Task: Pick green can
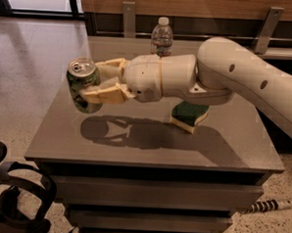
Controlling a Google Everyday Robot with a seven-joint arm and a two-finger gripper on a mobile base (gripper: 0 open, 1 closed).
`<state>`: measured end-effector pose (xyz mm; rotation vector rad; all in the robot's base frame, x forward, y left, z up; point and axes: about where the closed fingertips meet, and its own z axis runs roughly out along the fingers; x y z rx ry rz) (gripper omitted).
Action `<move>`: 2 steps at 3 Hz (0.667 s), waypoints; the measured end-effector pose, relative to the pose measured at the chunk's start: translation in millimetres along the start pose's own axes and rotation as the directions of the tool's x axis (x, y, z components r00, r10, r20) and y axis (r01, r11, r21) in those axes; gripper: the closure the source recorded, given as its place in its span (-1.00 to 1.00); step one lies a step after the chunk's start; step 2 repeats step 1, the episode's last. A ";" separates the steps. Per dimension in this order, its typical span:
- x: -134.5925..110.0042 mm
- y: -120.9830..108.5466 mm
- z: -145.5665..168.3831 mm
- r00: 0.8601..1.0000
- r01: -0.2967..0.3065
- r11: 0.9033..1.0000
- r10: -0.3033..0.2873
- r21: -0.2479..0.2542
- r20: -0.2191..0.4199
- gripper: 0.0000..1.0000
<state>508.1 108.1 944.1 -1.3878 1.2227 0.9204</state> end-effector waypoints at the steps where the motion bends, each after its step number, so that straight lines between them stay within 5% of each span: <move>1: -22.9 -10.8 -13.9 0.999 0.047 0.999 -0.047 0.018 0.018 1.00; 2: -22.9 -10.8 -13.9 0.999 0.047 0.999 -0.047 0.018 0.018 1.00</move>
Offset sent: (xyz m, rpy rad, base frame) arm 0.0000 0.0000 0.0000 0.0000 0.0000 0.0000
